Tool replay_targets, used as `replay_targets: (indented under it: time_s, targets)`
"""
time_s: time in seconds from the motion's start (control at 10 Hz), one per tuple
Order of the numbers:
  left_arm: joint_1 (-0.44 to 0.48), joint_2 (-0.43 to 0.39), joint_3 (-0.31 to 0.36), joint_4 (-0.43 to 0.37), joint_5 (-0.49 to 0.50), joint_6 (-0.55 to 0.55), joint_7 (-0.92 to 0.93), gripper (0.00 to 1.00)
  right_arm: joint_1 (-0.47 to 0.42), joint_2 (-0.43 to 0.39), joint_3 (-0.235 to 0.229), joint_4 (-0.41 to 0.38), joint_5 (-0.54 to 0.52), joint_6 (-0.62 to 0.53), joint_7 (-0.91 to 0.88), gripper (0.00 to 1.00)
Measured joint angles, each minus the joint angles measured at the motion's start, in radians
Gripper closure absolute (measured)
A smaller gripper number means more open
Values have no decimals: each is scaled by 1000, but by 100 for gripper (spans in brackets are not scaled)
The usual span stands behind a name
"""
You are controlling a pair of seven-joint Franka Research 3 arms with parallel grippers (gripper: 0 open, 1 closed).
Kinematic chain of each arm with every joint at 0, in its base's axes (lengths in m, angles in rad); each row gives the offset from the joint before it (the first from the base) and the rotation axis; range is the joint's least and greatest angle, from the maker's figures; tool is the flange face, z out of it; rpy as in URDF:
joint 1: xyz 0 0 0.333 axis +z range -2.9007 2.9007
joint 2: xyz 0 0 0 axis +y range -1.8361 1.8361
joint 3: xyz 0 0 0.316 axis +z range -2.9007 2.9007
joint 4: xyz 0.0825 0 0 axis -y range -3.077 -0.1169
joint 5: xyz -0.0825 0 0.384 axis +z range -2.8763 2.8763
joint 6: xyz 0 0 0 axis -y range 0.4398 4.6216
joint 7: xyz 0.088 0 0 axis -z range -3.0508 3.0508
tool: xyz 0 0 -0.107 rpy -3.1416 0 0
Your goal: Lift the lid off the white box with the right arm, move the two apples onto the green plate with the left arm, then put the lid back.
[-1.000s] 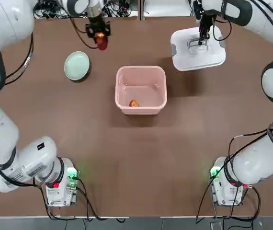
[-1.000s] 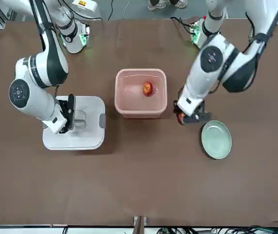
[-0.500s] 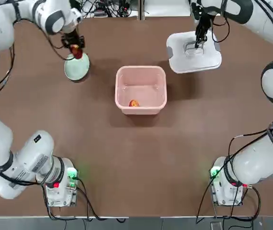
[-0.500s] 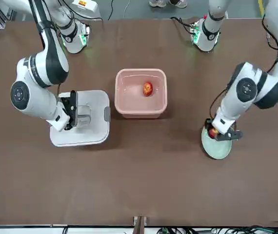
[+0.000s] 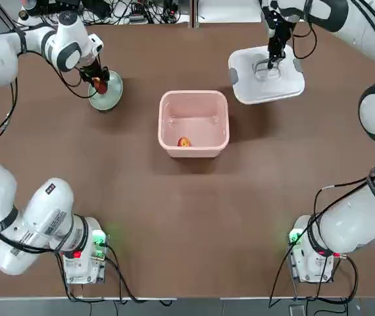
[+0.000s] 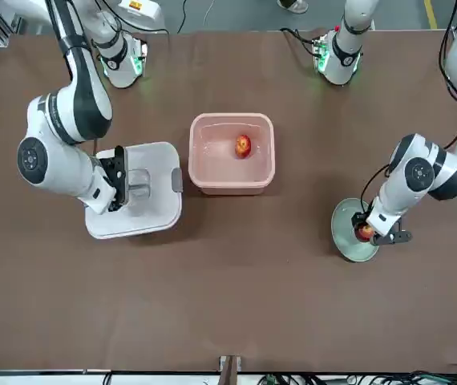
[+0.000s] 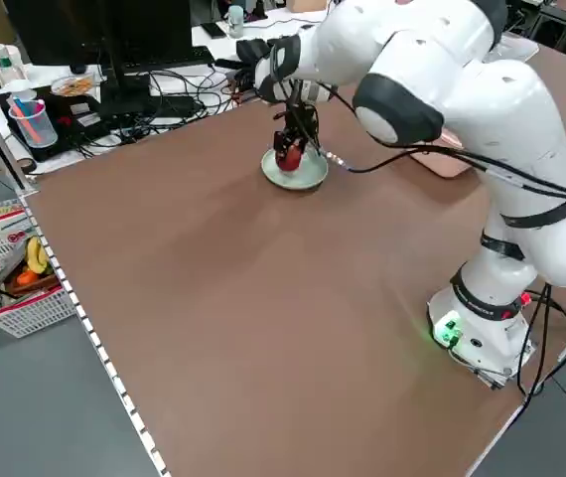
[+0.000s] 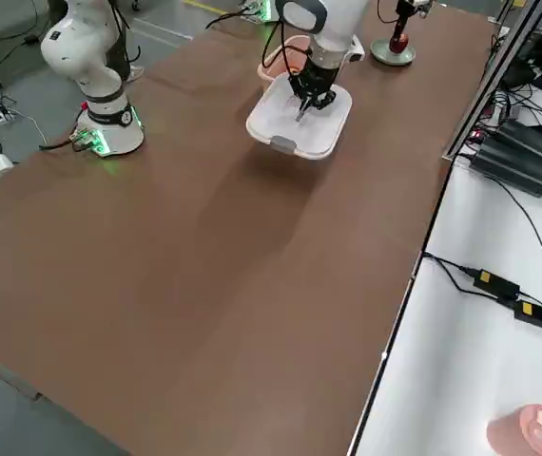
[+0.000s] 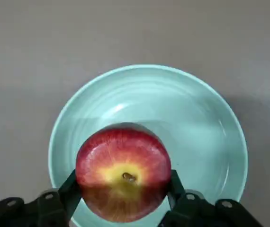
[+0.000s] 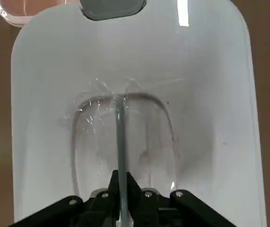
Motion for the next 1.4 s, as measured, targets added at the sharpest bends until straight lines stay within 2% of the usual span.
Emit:
replay_targets:
  time_s: [0.2, 0.4, 0.6, 0.8, 0.9, 1.1, 1.2, 1.4]
  targets:
    - [-13, 6, 13, 0, 52, 1, -2, 23, -1, 0, 0, 0, 18, 0, -7, 94]
    - [-12, 5, 10, 6, 61, 5, -5, 0, -1, 0, -1, 0, 20, 0, -10, 94]
    - [-12, 1, -35, 13, 61, 6, -6, 0, -7, 0, -2, 0, 20, 0, -19, 94]
    - [3, -21, -160, 24, 43, -84, -35, 0, -19, 1, -3, 0, 20, -1, -34, 94]
    - [13, -31, -255, 30, 24, -152, -70, 0, -24, 1, -3, 0, 20, -1, -37, 94]
    - [7, -50, -437, 36, -36, -202, -183, 1, -34, 1, -3, -1, 20, -1, -41, 94]
    - [-26, -57, -486, 35, -55, -208, -246, 0, -37, 1, -3, -1, 20, -1, -42, 94]
    - [-196, -58, -496, 37, -76, -207, -415, 1, -45, 1, -4, -1, 20, -1, -42, 94]
